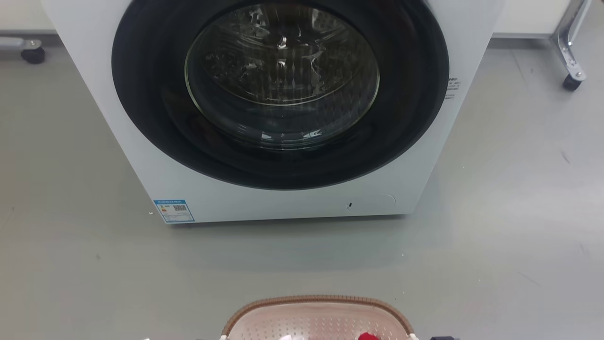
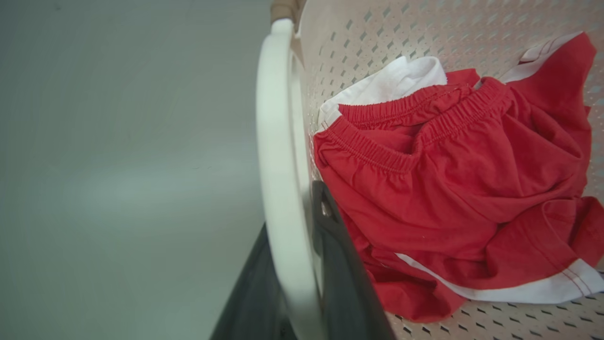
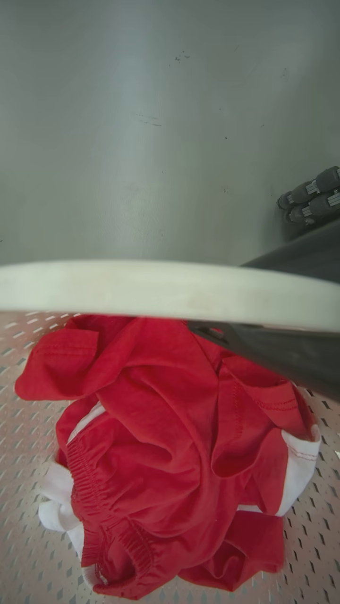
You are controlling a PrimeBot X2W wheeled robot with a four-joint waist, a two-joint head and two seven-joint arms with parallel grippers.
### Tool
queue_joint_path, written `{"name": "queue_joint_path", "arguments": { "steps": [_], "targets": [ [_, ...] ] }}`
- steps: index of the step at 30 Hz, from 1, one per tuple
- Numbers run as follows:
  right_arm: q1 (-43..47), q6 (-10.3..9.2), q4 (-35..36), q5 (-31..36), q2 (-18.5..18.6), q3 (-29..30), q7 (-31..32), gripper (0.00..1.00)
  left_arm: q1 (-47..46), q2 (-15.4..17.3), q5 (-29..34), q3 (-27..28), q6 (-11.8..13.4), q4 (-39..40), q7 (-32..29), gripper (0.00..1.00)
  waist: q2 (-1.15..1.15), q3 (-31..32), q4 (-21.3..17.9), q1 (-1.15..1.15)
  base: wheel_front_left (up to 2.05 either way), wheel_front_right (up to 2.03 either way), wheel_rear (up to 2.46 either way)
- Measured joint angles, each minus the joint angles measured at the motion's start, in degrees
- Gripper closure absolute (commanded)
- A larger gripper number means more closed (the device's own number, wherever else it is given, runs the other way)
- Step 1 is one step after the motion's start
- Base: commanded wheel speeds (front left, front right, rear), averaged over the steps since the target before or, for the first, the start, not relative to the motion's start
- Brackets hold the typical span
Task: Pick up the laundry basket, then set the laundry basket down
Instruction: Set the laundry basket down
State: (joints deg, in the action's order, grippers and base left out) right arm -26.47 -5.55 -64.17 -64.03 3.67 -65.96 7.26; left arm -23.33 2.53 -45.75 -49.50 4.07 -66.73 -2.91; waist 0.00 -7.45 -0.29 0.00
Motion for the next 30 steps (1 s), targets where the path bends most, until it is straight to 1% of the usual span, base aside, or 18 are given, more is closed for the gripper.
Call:
{"name": "queue_joint_path", "arguments": {
  "steps": [5, 13, 22, 30],
  "targets": [
    [-2.0, -0.10, 0.0, -0.1, 0.1, -0.1, -0.2, 1.00, -1.7, 0.1, -0.1, 0.0, 0.4, 0.3, 0.1, 1.00, 0.00, -1.6, 0.0, 0.00, 0.00, 0.00, 0.00],
    [-7.7, -1.08, 1.2, -0.1, 0.7, 0.0, -0.8, 1.00, -8.2, 0.3, -0.1, 0.5, 0.6, 0.3, 0.5, 1.00, 0.00, -6.1, -0.1, 0.01, 0.00, 0.00, 0.00],
    [-15.7, -1.96, 1.7, -0.1, 1.0, 0.6, -1.9, 1.00, -16.5, 0.6, 0.0, 1.7, 1.3, 0.2, 0.8, 1.00, 0.00, -12.9, -0.2, 0.01, 0.00, 0.00, 0.00],
    [-23.2, -2.02, 1.3, 0.3, 1.1, 1.0, -2.4, 1.00, -22.8, 1.1, 0.0, 2.8, 1.5, 0.2, 1.5, 1.00, 0.01, -19.5, -0.3, 0.02, 0.00, 0.00, 0.00]
  ]
}}
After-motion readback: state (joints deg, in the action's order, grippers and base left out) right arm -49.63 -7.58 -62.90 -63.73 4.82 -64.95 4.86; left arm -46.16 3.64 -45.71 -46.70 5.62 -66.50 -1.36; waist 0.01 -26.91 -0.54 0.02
